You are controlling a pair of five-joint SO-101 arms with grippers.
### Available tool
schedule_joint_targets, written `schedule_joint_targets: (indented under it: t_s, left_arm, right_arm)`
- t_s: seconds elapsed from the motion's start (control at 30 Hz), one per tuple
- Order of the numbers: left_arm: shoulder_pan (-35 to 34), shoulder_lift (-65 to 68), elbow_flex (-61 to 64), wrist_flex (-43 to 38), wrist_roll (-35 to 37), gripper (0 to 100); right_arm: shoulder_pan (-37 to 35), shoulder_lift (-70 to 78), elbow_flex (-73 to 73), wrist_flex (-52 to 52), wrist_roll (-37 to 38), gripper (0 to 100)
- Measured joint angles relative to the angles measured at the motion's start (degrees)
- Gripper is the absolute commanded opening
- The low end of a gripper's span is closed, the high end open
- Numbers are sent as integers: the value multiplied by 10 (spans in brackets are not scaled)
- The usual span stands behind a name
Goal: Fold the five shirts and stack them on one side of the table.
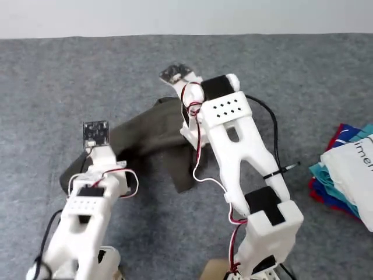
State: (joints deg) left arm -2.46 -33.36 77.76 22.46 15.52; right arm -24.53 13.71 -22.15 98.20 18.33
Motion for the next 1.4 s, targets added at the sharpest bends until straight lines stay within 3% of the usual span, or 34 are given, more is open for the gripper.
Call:
schedule_joint_targets:
  t_s: [0.77, 1.13, 1.4]
  left_arm:
    - [0, -137, 85, -15, 5, 3]
    - [1, -206, 127, -15, 5, 3]
    - [1, -312, 185, -15, 5, 3]
  right_arm:
    - [6, -129, -78, 23, 18, 9]
    - [64, -202, -113, 23, 49, 9]
    - [68, -236, -113, 23, 71, 9]
